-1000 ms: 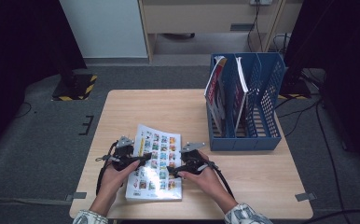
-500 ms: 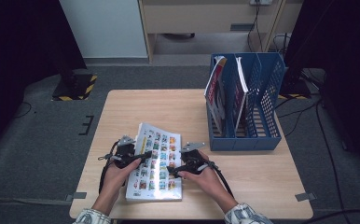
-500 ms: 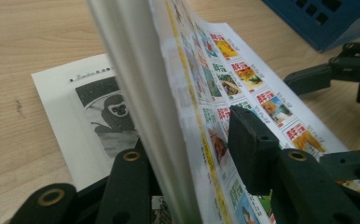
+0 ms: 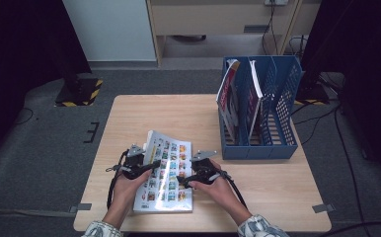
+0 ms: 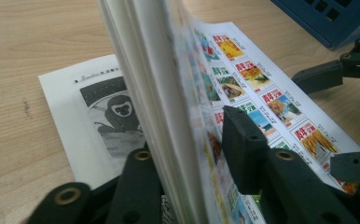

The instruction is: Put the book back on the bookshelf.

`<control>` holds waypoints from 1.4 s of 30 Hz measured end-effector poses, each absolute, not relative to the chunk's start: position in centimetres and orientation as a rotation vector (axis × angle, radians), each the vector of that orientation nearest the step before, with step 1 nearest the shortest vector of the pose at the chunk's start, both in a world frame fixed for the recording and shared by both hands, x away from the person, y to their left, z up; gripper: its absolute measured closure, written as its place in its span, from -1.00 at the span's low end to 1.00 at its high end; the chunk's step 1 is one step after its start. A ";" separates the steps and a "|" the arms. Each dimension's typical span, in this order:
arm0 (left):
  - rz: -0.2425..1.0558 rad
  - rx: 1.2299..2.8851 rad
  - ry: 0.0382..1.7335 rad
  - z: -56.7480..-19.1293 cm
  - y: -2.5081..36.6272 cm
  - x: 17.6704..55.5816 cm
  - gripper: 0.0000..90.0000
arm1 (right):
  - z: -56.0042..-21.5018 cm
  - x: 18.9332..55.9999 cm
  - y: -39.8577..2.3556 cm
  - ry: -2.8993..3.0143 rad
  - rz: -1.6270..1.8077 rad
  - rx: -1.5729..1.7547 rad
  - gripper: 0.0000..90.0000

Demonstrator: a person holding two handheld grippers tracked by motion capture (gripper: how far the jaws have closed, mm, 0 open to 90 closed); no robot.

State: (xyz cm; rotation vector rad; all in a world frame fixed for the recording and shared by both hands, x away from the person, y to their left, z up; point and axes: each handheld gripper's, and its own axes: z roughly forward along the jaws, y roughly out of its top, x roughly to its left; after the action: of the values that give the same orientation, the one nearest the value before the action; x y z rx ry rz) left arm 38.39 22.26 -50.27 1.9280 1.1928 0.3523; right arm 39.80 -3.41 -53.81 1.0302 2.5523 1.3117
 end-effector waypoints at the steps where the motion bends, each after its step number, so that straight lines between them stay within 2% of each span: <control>1: 0.360 1.933 1.187 -50.3 22.2 38.3 0.59 | -53.8 39.8 -3.4 2.552 1.310 1.030 -0.78; 6: 0.371 1.912 1.162 -50.0 22.1 38.0 0.71 | -53.8 39.8 -3.4 2.551 1.309 1.029 -0.78; 12: 0.406 1.912 1.101 -49.5 21.9 37.6 0.76 | -53.8 39.8 -3.4 2.552 1.309 1.027 -0.78; 32: 0.494 1.888 0.922 -47.6 21.5 36.1 0.84 | -53.7 40.2 -4.0 2.569 1.382 1.021 -0.88; 42: 0.471 1.850 0.889 -47.3 21.9 35.8 0.85 | -54.0 40.1 -3.5 2.637 1.471 1.037 -0.92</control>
State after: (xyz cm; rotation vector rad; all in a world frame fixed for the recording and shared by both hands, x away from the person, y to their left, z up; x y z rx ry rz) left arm 35.80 21.90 -47.26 1.8496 0.8893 0.4708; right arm 40.13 -3.50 -53.96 1.0371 2.6365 1.4705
